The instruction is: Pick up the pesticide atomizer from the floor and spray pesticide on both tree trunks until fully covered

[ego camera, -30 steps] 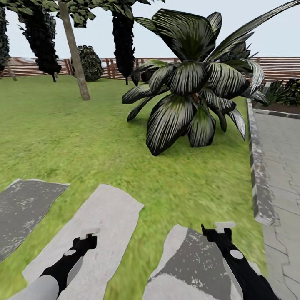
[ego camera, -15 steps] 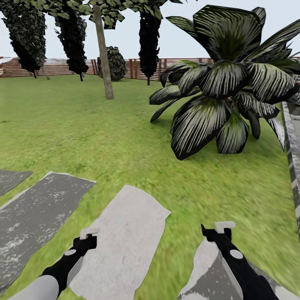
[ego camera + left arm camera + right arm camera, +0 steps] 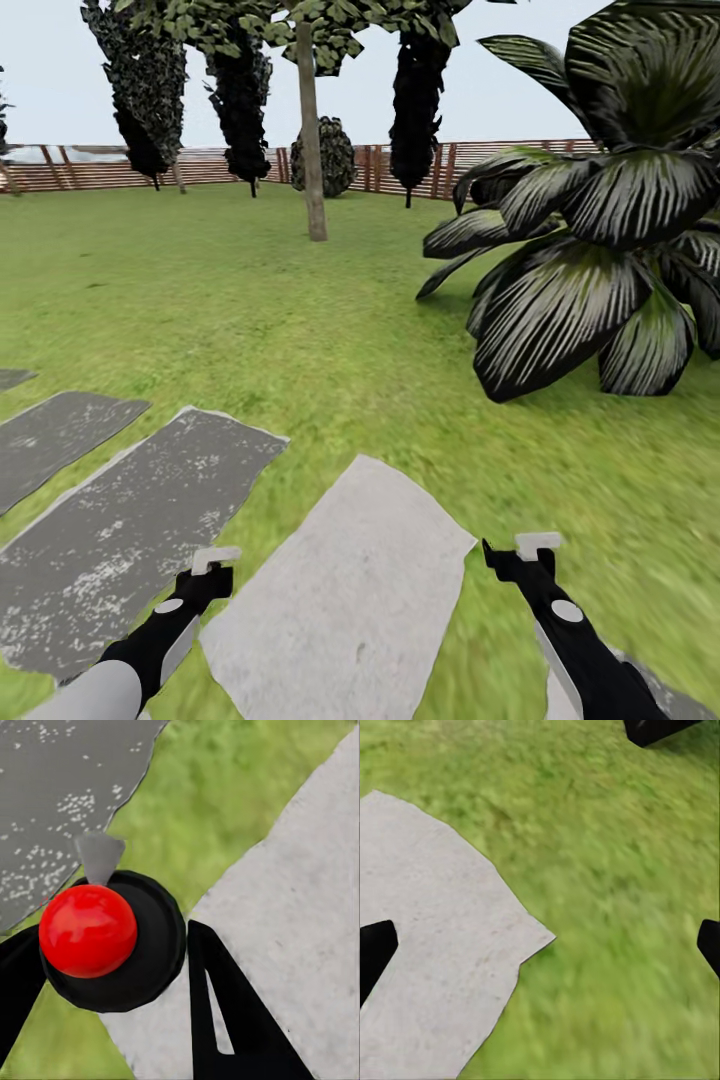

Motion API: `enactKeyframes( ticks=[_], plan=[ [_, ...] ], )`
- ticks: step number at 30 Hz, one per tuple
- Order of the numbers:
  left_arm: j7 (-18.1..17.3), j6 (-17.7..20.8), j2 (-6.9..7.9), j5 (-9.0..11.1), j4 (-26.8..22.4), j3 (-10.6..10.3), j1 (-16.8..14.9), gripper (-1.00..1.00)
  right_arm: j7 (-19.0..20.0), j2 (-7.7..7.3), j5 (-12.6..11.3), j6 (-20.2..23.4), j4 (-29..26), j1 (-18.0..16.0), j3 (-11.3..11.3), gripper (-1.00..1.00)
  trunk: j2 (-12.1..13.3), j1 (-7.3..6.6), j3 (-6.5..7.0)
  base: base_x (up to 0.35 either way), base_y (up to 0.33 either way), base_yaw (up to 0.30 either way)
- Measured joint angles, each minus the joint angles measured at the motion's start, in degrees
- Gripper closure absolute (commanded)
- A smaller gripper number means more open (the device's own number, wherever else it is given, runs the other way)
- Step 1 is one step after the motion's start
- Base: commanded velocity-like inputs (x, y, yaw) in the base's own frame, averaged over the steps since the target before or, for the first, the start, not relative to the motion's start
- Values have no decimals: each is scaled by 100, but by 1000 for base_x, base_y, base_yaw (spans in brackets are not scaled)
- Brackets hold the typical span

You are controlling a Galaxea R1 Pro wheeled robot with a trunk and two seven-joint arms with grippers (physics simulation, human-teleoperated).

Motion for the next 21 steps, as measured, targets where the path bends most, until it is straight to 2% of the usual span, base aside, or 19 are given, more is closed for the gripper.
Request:
enactKeyframes(
  ticks=[12, 21],
  plan=[
    [0, 1, 0, -6, 7, 0, 0, 100, 1, 0, 0, 7, 2, 0, 5, -100, 0, 0, 0, 202, 278, 262],
    [0, 1, 0, -7, 6, 9, 0, 100, -1, 0, 0, 6, 0, 0, 0, -100, 0, 0, 0, 230, 252, 38]
  ],
)
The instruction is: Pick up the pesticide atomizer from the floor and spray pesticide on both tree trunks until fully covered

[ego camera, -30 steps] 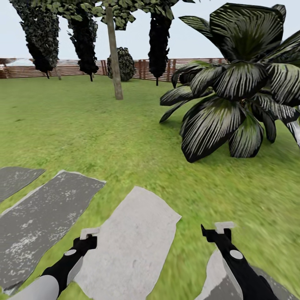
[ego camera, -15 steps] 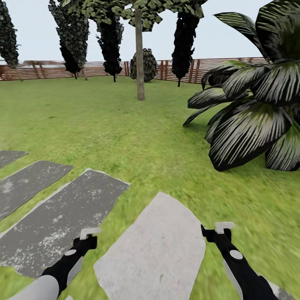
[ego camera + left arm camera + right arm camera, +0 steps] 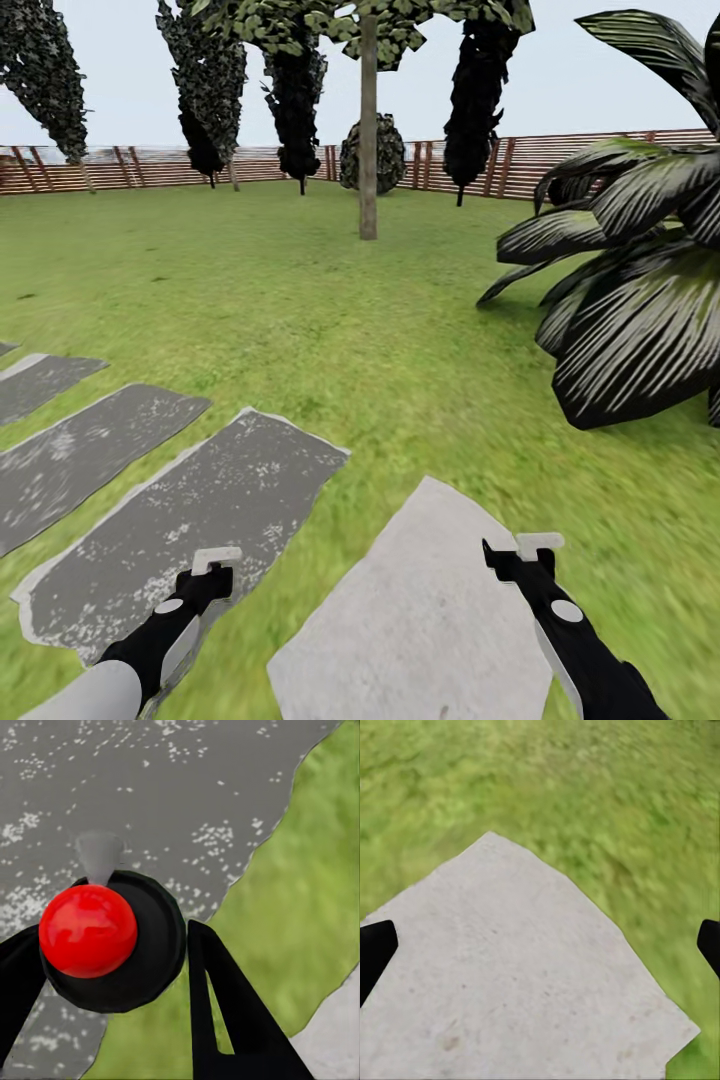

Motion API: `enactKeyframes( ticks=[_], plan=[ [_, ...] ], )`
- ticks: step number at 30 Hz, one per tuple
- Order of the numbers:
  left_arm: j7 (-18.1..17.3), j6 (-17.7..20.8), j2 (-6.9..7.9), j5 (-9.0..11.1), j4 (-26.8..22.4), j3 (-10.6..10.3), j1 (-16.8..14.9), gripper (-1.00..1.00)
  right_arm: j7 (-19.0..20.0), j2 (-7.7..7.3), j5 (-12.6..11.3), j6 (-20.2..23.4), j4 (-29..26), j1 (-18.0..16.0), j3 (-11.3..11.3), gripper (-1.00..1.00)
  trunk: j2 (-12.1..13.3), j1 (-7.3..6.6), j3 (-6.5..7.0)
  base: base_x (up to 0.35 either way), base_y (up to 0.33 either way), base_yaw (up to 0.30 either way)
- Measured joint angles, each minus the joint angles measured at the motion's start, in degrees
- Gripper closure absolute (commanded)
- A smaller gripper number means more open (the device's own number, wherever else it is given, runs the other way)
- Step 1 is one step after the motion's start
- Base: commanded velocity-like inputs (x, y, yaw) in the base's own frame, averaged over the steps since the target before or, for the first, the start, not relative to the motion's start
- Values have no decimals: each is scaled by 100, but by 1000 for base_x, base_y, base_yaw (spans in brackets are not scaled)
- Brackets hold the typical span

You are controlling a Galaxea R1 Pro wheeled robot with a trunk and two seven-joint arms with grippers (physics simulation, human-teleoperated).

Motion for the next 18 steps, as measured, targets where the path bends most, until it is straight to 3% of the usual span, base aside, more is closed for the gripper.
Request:
enactKeyframes(
  ticks=[18],
  plan=[
    [9, -5, 0, 0, -6, -8, 0, 100, -4, 0, 0, 4, 4, 0, 6, -100, -1, -1, 0, 275, 212, 0]
  ],
)
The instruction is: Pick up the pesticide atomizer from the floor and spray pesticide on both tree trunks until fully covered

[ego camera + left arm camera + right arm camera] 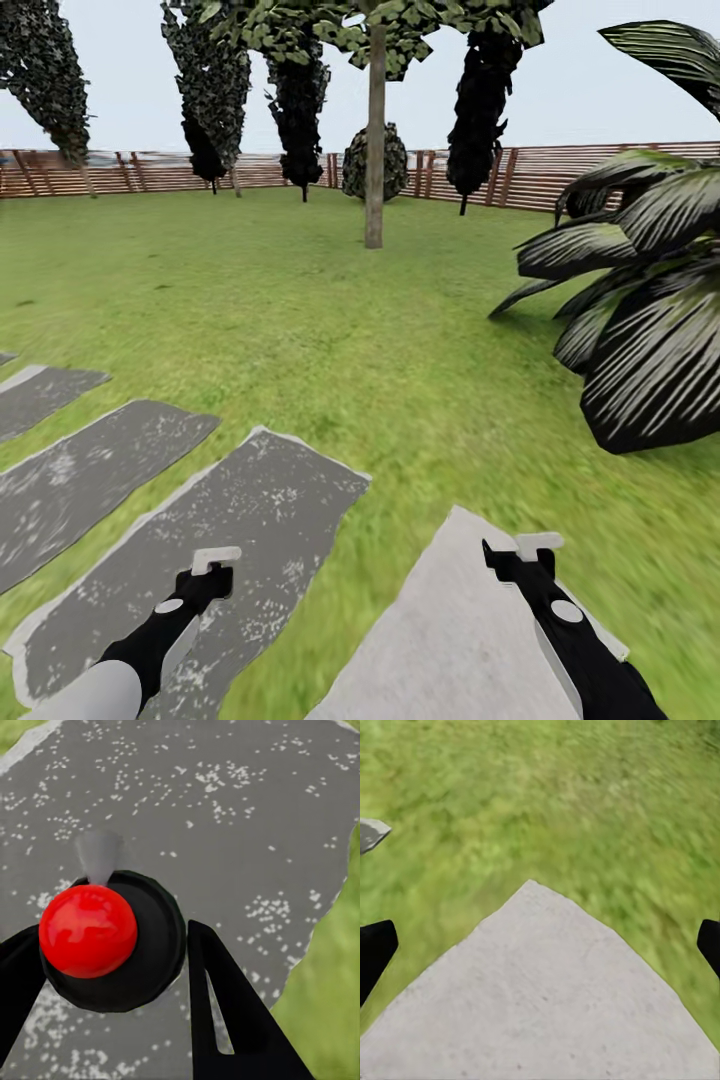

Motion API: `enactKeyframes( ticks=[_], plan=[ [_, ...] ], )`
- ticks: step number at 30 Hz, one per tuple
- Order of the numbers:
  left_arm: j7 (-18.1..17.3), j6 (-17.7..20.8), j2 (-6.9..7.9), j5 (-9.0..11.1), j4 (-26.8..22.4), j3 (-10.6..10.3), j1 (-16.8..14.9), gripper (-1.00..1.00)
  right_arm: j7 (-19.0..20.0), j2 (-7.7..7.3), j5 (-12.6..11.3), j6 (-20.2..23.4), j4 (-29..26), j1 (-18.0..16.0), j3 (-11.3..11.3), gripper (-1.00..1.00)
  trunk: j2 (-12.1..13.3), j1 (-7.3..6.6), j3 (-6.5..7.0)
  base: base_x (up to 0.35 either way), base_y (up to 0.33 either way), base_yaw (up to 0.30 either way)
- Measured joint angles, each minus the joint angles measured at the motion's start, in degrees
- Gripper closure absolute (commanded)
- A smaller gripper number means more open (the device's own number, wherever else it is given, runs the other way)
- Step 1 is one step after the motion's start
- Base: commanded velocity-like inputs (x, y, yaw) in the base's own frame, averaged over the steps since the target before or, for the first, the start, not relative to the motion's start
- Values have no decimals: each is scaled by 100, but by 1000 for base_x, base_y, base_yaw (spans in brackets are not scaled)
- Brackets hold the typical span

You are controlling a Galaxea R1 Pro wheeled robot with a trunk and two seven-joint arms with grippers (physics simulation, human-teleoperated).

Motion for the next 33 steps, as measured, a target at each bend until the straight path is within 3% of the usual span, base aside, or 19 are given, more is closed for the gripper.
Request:
enactKeyframes(
  ticks=[15, 33],
  plan=[
    [0, 5, -1, 0, 8, -1, 0, 100, -3, 0, 8, 2, 1, 0, 0, -100, 1, 1, 0, 330, 97, 0],
    [0, -4, -3, 0, 6, -1, 0, 100, -12, 0, 8, 1, 1, 0, 0, -100, 1, 1, 0, 337, 7, 0]
  ],
)
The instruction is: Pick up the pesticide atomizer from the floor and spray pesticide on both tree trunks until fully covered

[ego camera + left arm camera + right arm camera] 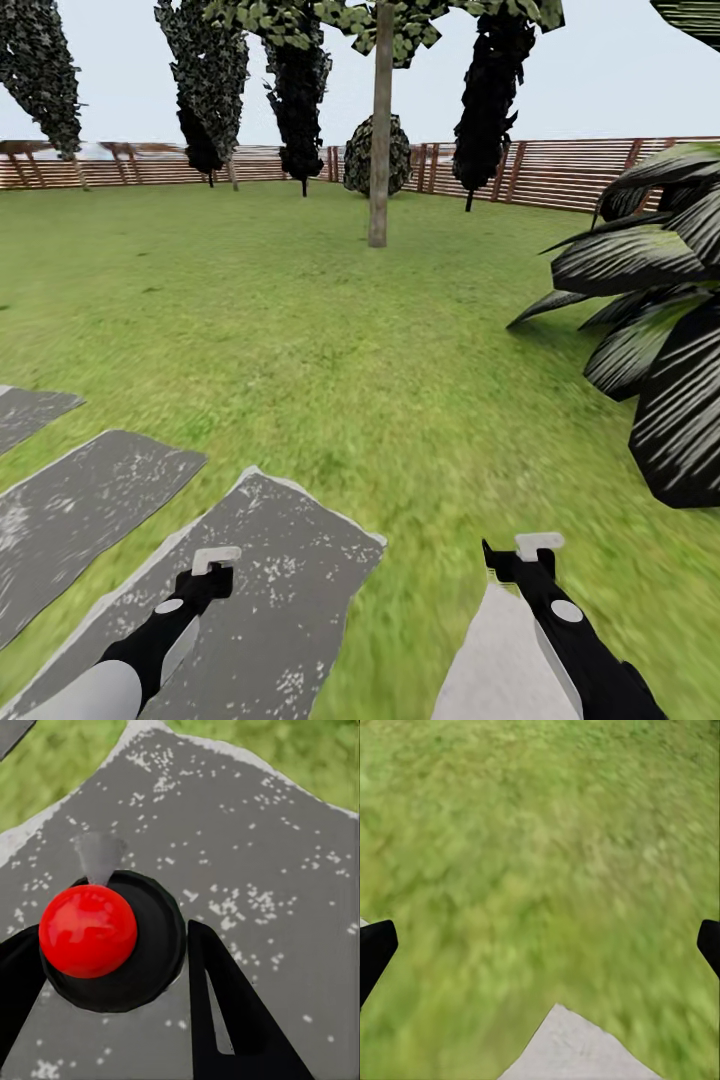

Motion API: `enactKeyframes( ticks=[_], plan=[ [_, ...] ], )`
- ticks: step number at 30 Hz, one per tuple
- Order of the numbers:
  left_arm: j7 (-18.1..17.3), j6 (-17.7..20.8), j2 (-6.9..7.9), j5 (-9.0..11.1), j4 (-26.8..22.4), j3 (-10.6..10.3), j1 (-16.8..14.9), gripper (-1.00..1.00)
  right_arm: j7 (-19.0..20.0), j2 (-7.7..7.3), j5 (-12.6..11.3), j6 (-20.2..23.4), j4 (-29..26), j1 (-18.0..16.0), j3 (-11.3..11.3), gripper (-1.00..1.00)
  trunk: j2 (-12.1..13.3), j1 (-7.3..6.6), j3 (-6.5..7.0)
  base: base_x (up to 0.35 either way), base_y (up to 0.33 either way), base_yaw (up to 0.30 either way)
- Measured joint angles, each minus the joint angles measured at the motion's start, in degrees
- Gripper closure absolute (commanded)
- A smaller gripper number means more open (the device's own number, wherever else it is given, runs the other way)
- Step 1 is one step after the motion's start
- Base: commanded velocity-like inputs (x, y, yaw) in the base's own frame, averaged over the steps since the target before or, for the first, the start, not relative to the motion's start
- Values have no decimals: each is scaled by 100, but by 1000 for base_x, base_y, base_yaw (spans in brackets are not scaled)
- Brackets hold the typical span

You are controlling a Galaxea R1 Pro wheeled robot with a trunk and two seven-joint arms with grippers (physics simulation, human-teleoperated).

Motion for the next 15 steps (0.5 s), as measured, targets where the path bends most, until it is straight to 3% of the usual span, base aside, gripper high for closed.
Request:
enactKeyframes(
  ticks=[15],
  plan=[
    [1, -18, -5, 0, 11, 0, 0, 100, 9, 0, -4, 3, 0, 0, 0, -100, 0, 0, 0, 337, 0, 0]
  ],
)
